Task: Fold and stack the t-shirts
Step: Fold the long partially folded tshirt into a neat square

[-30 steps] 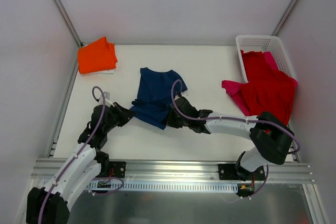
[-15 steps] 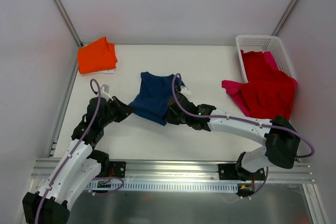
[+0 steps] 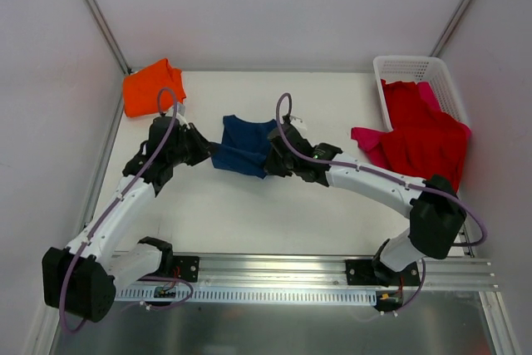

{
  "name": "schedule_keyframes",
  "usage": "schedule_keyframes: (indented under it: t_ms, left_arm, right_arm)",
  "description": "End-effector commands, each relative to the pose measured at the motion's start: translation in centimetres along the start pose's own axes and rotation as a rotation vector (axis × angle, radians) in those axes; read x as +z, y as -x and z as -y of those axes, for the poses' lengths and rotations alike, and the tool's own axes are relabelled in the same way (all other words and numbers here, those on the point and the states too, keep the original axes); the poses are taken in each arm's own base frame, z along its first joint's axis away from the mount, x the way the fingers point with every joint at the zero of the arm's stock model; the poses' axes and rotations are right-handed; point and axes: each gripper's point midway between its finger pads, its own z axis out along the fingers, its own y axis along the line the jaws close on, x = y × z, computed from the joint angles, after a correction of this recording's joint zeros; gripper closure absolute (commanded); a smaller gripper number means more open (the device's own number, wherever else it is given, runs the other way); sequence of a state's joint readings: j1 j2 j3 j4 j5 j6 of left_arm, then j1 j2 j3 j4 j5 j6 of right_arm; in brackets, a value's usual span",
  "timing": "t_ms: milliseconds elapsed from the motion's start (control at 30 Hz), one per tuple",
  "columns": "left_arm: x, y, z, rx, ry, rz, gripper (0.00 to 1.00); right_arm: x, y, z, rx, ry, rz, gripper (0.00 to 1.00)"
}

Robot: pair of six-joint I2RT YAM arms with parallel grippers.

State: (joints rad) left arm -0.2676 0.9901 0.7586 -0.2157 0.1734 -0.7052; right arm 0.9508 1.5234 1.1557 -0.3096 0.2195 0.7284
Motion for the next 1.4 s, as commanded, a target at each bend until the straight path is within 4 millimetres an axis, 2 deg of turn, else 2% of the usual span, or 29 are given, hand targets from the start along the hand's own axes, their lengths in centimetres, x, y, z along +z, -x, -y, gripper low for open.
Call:
schedule_keyframes:
  t_ms: [0, 33, 100, 133, 167, 200, 333, 467, 500, 767, 1033, 1100, 1167, 1200, 1233, 1267, 1300, 1367]
  left_arm:
    - [0.8, 4.1, 1.2, 0.06, 0.004, 0.112, 1.0]
    - [1.1, 4.3, 1.2, 0.06, 0.009, 0.114, 1.0]
    - [2.2, 4.8, 1.0, 0.061, 0.028, 0.117, 1.0]
    - [2.6, 5.1, 1.0, 0.06, 0.031, 0.121, 1.0]
    - [2.9, 5.7, 1.5, 0.064, 0.017, 0.132, 1.0]
    - [3.8, 5.5, 1.2, 0.061, 0.027, 0.116, 1.0]
    - [5.7, 6.2, 1.6, 0.054, 0.017, 0.111, 1.0]
    - [7.6, 7.0, 2.2, 0.059, 0.008, 0.101, 1.0]
    - [8.4, 6.7, 1.7, 0.058, 0.022, 0.083, 1.0]
    - [12.0, 8.3, 2.5, 0.091, 0.0, 0.085, 1.0]
    - [15.8, 9.6, 2.4, 0.102, 0.013, 0.084, 1.0]
    - [16.9, 9.2, 1.7, 0.098, 0.026, 0.067, 1.0]
    - [17.9, 9.0, 1.4, 0.096, 0.028, 0.059, 1.0]
    - [18.2, 8.9, 1.3, 0.095, 0.026, 0.053, 1.0]
    - [18.9, 8.5, 1.0, 0.094, 0.031, 0.042, 1.0]
    - [19.2, 8.5, 0.8, 0.093, 0.033, 0.042, 1.0]
    - [19.5, 8.4, 0.6, 0.093, 0.036, 0.038, 1.0]
    - [20.5, 7.9, -0.1, 0.091, 0.049, 0.023, 1.0]
  right_arm:
    - [0.9, 0.1, 2.2, -0.042, -0.082, -0.063, 0.99]
    - [1.2, 0.9, 2.2, -0.035, -0.084, -0.056, 0.99]
    - [2.2, 1.0, 2.5, -0.036, -0.097, -0.076, 1.0]
    - [2.5, 2.0, 2.6, -0.031, -0.098, -0.066, 1.0]
    - [2.9, 2.2, 2.6, -0.032, -0.098, -0.075, 1.0]
    - [3.6, 2.3, 3.0, -0.033, -0.111, -0.082, 1.0]
    - [5.2, 5.2, 3.4, -0.046, -0.124, -0.054, 1.0]
    - [6.5, 6.8, 4.0, -0.044, -0.134, -0.054, 1.0]
    - [6.8, 7.4, 4.4, -0.037, -0.14, -0.048, 1.0]
    - [9.5, 9.4, 5.3, -0.019, -0.153, -0.057, 1.0]
    - [12.5, 13.1, 6.2, 0.026, -0.152, -0.037, 1.0]
    - [13.8, 13.4, 7.2, 0.04, -0.166, -0.049, 1.0]
    - [14.4, 14.3, 7.4, 0.052, -0.16, -0.044, 1.0]
    - [15.3, 14.1, 7.9, 0.055, -0.17, -0.053, 0.98]
    - [15.5, 14.4, 7.8, 0.053, -0.167, -0.048, 0.9]
    - [15.8, 14.5, 8.0, 0.053, -0.168, -0.047, 0.54]
    - [16.4, 14.3, 8.4, 0.055, -0.176, -0.052, 0.31]
    - [16.8, 14.3, 8.9, 0.049, -0.193, -0.047, 0.01]
